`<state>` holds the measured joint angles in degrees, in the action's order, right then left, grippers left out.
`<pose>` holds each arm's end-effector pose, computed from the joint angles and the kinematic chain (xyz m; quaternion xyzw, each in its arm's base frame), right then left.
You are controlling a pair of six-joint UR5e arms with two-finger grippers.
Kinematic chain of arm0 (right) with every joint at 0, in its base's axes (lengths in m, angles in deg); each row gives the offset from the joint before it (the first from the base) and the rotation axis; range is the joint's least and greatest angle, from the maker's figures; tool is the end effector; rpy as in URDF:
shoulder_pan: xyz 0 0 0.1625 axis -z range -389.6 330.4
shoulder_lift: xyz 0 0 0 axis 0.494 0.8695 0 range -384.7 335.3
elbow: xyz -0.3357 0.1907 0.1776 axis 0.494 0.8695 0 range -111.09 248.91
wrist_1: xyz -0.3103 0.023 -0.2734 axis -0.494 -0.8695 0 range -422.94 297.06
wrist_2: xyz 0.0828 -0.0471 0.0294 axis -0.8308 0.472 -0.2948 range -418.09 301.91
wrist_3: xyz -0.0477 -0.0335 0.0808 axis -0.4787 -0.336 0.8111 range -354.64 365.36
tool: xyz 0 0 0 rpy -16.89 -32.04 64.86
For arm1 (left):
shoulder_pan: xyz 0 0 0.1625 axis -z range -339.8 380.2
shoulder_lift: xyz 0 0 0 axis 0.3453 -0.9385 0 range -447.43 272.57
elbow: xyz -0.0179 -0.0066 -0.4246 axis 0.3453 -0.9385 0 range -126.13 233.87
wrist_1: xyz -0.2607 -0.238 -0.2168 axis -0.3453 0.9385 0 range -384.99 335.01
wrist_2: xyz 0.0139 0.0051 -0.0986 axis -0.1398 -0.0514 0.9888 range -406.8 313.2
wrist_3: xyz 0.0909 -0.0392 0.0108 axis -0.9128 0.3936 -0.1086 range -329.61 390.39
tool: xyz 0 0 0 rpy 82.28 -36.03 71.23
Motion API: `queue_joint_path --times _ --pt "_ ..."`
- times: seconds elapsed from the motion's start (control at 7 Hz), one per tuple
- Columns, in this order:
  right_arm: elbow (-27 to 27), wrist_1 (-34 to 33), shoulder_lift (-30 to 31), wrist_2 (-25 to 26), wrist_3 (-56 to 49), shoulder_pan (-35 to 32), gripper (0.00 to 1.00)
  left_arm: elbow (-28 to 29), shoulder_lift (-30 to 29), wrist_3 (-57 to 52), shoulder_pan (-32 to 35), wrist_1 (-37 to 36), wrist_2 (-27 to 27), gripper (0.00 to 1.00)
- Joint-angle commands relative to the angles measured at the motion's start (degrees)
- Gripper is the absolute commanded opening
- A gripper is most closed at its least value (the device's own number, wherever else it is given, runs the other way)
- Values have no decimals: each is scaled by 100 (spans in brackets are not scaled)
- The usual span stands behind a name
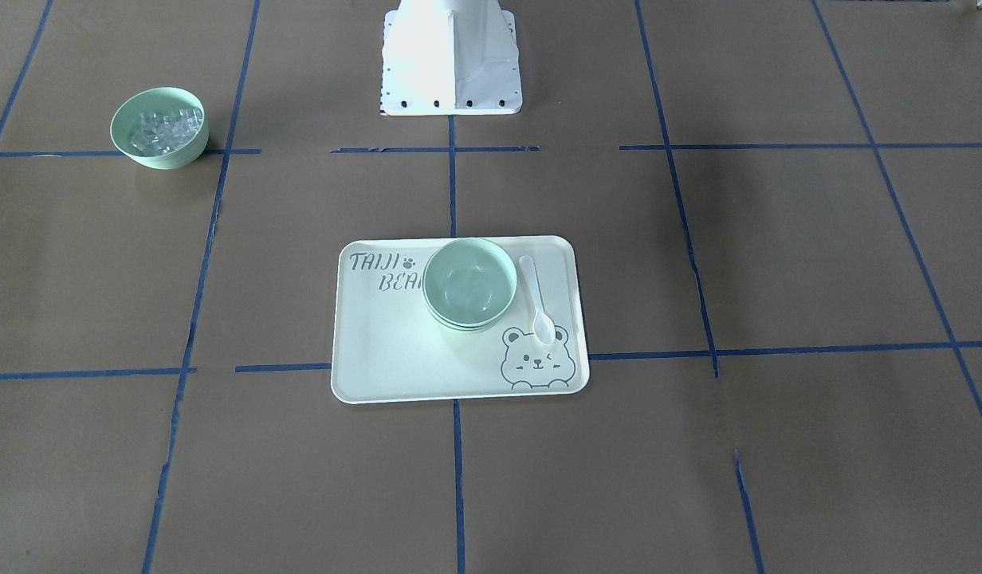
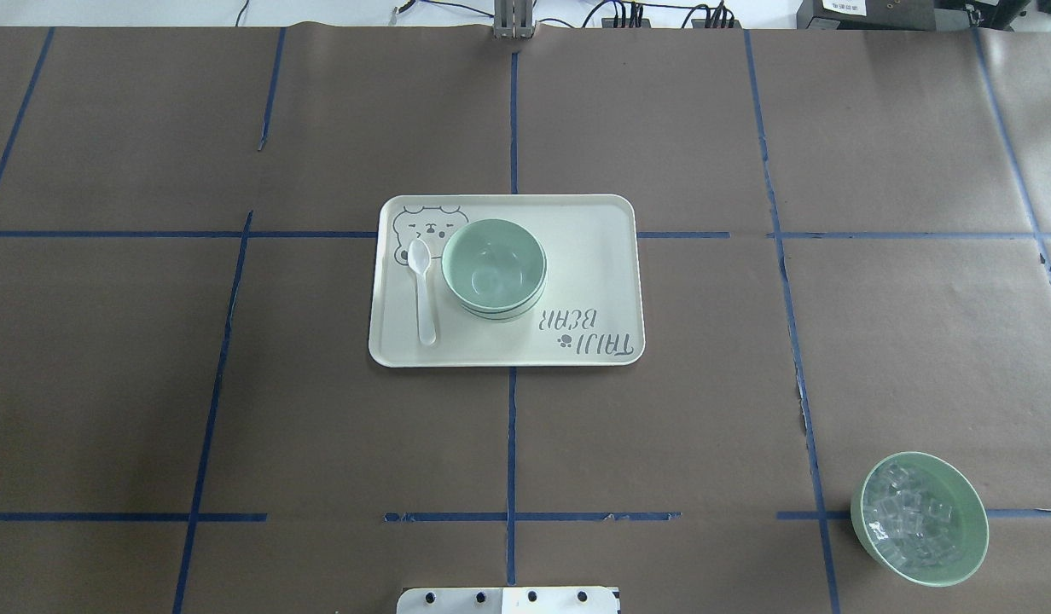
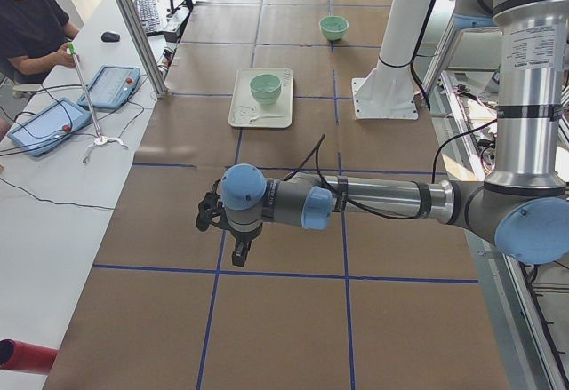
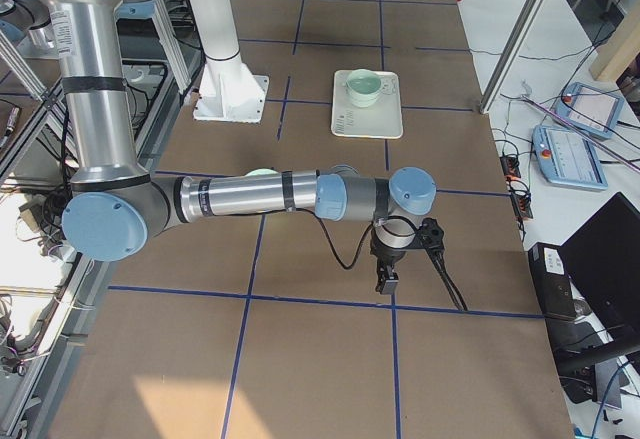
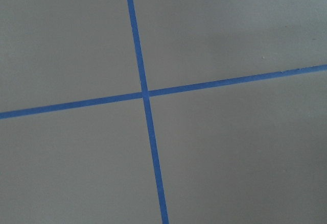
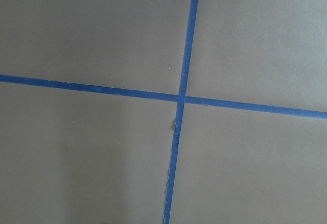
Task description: Stack green bowls together
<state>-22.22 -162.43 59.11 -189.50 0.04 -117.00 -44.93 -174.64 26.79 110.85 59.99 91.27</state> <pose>0.0432 -0.5341 0.6135 -0.0093 -0.3539 -0.0579 0.9335 -0.0646 -0.4695 0.6107 0.0230 0.4067 0.0270 0.9129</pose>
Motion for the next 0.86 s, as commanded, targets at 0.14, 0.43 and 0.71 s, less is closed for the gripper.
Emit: queue_joint_path --times 0.14,0.43,0.71 --pt "15 8 12 -25 -4 4 100 -168 -76 -35 14 -633 -764 100" --pt "-28 8 12 -86 13 4 100 -254 -138 -27 14 -544 -685 100" --pt "-11 8 3 -122 -4 4 100 -254 -304 -27 5 -587 -702 100"
